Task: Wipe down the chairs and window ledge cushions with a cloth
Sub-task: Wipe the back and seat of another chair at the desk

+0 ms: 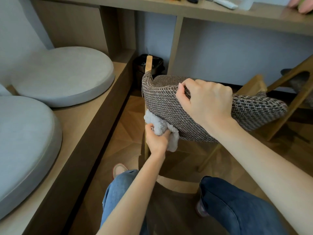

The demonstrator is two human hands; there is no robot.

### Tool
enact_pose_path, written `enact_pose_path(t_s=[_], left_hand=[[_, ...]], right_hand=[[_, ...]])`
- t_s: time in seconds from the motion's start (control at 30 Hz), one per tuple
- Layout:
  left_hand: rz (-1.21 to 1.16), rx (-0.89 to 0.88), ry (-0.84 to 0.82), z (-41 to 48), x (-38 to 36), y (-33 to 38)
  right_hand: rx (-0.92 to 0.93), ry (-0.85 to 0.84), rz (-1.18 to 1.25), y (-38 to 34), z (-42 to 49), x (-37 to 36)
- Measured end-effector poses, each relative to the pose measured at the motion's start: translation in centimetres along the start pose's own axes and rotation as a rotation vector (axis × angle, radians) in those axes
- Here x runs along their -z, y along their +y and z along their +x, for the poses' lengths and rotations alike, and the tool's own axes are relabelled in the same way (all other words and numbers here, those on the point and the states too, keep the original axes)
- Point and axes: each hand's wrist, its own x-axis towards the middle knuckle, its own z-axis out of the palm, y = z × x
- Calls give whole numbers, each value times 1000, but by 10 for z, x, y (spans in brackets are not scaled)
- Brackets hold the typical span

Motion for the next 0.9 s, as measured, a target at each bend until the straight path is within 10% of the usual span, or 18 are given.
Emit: enact_pose_path(t_s=[0.37,0.9], left_hand=[[156,-468,-78,-15,44,82],[309,-416,-427,-41,-60,75]], right_hand=[[80,18,-59,18,-4,12],[21,61,-12,139,-57,19]])
